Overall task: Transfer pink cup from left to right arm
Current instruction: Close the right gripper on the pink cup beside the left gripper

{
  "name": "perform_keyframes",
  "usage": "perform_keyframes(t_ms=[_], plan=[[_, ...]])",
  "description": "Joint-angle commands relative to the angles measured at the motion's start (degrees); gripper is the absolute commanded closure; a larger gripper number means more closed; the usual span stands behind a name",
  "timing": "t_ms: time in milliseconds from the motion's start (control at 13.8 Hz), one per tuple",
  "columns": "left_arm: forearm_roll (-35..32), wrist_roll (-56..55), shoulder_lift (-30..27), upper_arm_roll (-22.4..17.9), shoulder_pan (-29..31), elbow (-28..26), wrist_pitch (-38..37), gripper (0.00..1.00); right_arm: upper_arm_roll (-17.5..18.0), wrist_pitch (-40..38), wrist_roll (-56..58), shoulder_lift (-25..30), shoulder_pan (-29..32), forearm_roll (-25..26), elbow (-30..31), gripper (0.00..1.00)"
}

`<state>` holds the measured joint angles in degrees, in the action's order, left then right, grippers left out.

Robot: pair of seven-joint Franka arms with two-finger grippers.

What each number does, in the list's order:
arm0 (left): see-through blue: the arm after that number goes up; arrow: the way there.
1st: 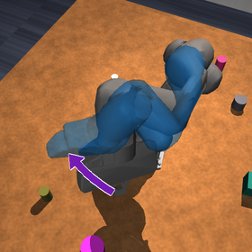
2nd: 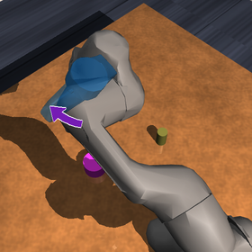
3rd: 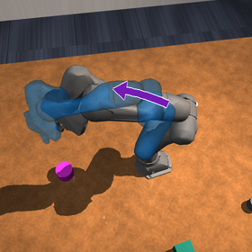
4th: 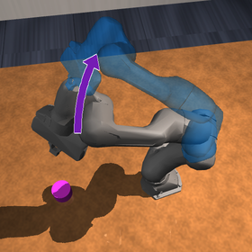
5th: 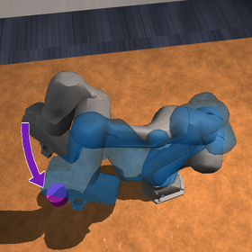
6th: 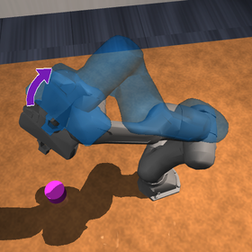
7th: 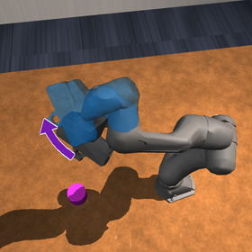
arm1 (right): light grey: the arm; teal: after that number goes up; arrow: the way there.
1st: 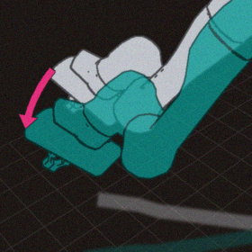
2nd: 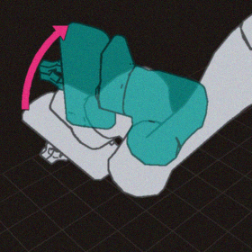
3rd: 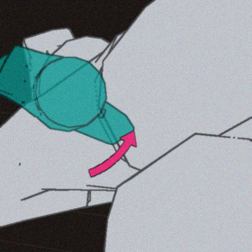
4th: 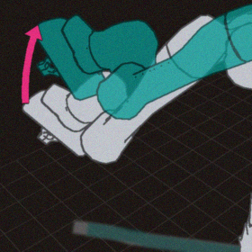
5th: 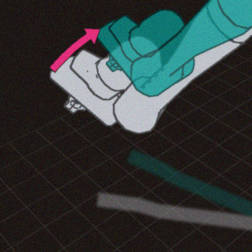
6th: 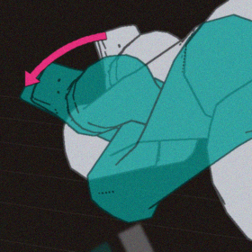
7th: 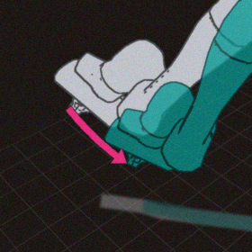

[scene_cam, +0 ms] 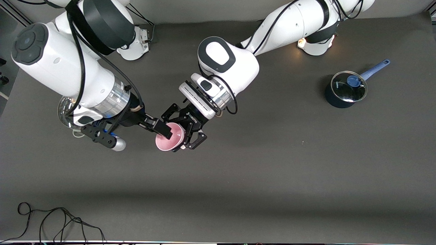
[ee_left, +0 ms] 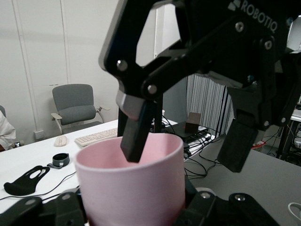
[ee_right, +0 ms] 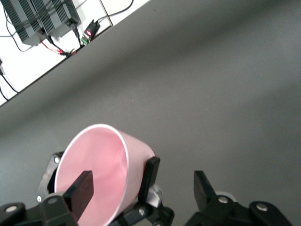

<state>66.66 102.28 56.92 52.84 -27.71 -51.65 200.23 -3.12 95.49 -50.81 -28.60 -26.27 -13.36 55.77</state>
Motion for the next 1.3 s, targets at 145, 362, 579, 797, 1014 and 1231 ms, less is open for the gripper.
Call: perform_keyframes(t_ms=[145, 362, 579, 797, 1014, 1231], plan=[[-0.13, -1.20, -0.59, -0.89, -0.94, 0.77, 0.69, 1.00, 0.22, -3.82, 0.09, 0.65, 0.08, -1.14, -1.10, 0.02], [-0.13, -1.20, -0.59, -0.89, -0.94, 0.77, 0.69, 1.00, 0.13, -6.27, 0.27, 0.30, 0.25, -0.88, -3.47, 0.01], [-0.22, -1.20, -0.85, -0.89, -0.85, 0.77, 0.69, 1.00, -0.39, -5.93, 0.89, -0.14, 0.34, -0.35, -5.05, 0.01], [-0.13, -1.20, -0.94, -0.89, -0.85, 0.77, 0.69, 1.00, -0.39, -5.06, 0.80, -0.23, 0.34, -0.35, -5.15, 0.02], [-0.13, -1.20, -1.02, -0.98, -0.94, 0.77, 0.60, 1.00, -0.31, -3.21, 0.62, -0.84, 0.34, -0.35, -5.15, 0.06], [-0.13, -1.20, -0.94, -1.07, -0.94, 0.77, 0.60, 1.00, -0.31, -3.03, 0.53, -1.11, 0.08, -0.35, -5.15, 0.06]])
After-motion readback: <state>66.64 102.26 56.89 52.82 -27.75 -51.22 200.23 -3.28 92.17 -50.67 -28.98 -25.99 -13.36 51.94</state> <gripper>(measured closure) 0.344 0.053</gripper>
